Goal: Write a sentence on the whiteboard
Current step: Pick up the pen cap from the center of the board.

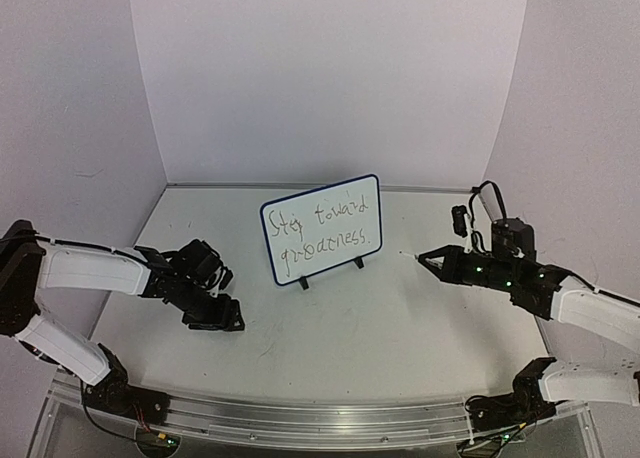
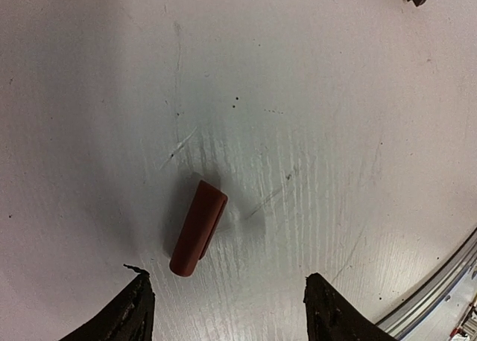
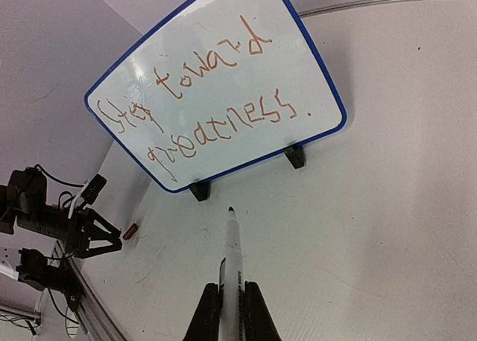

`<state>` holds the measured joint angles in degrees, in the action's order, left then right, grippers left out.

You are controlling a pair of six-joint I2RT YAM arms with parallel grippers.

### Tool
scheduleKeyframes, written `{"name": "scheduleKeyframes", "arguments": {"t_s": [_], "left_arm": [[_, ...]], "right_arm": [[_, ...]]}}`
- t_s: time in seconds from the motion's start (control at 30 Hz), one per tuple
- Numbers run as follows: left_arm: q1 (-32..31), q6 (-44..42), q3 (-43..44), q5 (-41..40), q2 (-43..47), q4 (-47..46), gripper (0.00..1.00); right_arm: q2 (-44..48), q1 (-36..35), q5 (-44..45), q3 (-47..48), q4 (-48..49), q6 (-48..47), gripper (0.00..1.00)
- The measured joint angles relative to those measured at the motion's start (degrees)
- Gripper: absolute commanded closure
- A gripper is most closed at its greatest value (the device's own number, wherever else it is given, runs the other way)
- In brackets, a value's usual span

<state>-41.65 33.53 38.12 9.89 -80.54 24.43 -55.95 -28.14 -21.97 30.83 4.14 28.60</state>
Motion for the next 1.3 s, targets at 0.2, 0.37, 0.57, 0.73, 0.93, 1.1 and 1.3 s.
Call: {"name": "scheduleKeyframes", "arguments": {"t_s": [0.2,0.37,0.57,0.73,0.93,1.1,1.3], "left_arm": [[-0.06,-1.63,1.17,0.02,-3.57,-1.05,0.36],[-0.10,-3.42,1.52,0.77,-3.99,-1.42,0.42],[-1.74,-5.34,3.53,3.74,-7.30,-2.47,0.53],[-5.27,-6.11,7.14,5.34,-11.92,-5.24,0.53],[-8.97,-6.70,12.76,4.02,-18.07,-10.04,0.53],[-11.82,-8.90,13.78,2.68,-18.74,-11.55,0.51],[-11.97,-12.75,12.50,-1.81,-13.55,-10.02,0.47]], "right_arm": [[-0.96,0.00,-0.24,0.00,-0.02,0.00,1.00],[-0.88,0.00,-0.44,-0.03,-0.02,0.00,1.00],[-0.81,0.00,-0.67,-0.11,0.00,0.06,1.00],[-0.81,0.00,-0.71,-0.20,0.03,0.21,1.00],[-0.72,0.00,-0.83,-0.63,-0.04,0.22,1.00],[-0.50,0.00,-1.32,-0.63,-0.04,0.22,1.00],[0.79,0.00,-1.27,-1.31,0.03,0.37,1.00]]}}
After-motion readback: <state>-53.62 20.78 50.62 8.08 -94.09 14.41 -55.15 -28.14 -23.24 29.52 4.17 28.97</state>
